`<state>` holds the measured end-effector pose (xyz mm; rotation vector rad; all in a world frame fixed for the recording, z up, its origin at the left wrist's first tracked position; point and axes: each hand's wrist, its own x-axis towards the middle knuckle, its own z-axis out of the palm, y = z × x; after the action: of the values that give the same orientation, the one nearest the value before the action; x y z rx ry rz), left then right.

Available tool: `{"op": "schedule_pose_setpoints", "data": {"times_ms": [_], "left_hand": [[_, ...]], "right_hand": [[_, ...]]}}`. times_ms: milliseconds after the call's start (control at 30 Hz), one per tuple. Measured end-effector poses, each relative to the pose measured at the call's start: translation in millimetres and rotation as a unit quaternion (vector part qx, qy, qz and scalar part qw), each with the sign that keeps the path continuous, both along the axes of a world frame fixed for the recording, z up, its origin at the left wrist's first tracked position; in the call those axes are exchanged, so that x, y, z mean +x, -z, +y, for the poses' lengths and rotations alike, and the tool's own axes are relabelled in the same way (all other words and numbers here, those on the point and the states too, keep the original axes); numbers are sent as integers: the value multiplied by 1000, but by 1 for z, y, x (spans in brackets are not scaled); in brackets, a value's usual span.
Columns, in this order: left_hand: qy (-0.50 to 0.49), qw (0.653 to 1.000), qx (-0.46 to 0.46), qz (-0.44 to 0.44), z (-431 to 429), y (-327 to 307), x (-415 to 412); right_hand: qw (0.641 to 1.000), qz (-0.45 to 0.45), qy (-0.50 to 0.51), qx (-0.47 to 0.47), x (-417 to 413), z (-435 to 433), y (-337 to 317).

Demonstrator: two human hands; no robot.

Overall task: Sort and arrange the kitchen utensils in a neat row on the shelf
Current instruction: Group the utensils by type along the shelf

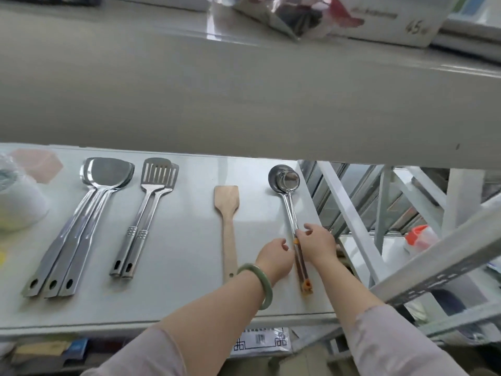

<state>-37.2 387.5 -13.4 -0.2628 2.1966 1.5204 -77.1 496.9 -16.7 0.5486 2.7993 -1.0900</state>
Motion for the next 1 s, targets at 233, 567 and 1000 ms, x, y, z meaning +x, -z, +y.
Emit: {"op": "schedule_pose_setpoints", "data": {"times_ms": [233, 567, 1000], "left_hand": [[-25, 999, 26, 40, 5, -1, 0], [-110, 984, 17, 142, -49, -5, 18], [-114, 979, -131, 109, -170, 11, 41]], "right_hand": [[992, -54, 3, -117, -9, -15, 2], [976, 18, -66, -208, 2, -85, -10], [971, -74, -118, -196, 28, -201, 3]]}}
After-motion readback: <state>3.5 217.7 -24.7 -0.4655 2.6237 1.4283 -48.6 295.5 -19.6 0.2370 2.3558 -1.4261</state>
